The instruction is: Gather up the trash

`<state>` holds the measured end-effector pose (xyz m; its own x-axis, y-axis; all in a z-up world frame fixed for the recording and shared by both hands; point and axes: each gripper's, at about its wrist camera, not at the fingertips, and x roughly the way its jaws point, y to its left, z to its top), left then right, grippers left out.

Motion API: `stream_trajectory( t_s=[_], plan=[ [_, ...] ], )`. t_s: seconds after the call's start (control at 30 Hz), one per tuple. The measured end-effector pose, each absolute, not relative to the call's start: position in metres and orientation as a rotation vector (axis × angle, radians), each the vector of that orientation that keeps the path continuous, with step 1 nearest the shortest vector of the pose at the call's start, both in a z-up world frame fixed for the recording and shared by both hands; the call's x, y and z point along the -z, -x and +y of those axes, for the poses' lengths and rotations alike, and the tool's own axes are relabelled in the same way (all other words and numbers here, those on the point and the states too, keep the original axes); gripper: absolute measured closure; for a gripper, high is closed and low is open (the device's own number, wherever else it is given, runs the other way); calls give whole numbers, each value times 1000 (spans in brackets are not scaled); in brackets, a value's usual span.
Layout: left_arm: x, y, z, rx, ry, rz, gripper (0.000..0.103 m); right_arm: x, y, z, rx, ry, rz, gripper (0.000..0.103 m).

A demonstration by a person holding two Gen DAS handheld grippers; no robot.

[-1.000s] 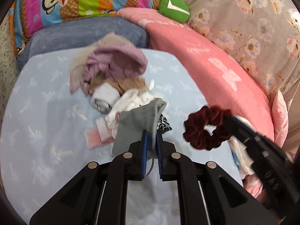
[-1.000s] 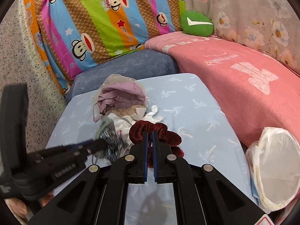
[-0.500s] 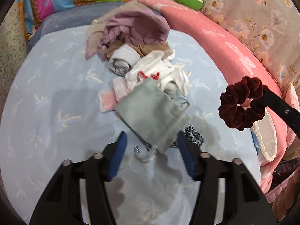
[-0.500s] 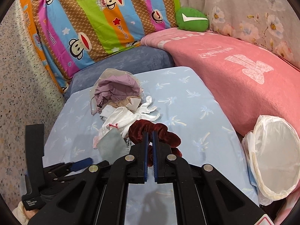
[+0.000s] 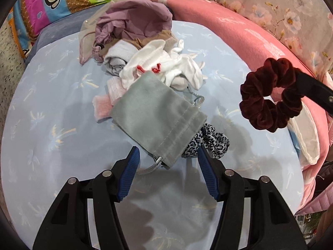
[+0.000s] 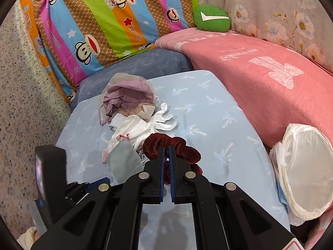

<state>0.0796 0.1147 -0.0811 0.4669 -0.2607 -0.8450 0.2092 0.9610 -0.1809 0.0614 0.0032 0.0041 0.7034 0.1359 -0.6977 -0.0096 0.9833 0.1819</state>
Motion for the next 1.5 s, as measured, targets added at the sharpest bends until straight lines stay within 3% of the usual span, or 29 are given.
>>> stream_trajectory(
  t_s=[0.13,0.23,0.3,0.87,1.17,1.5],
  plan=[
    [85,-82,118,321,101,1075,81,-3,-58,0,-80,-173,794,99],
    [81,-80,121,338,121,1068,96,-2,-55,-1,-80,-179,801,99],
    [77,-80,122,342,133,1063,100,-2,-53,-1,-82,-179,802,99],
    [-6,-72,82,434,113,891,102,-39,-26,-46,-27,-232,696,99],
    [-41,-67,8,567,40,817,102,-57,-8,-100,61,-277,628,99],
    [-44,-54,-78,684,-43,815,102,-54,16,-178,194,-347,595,99]
  ],
)
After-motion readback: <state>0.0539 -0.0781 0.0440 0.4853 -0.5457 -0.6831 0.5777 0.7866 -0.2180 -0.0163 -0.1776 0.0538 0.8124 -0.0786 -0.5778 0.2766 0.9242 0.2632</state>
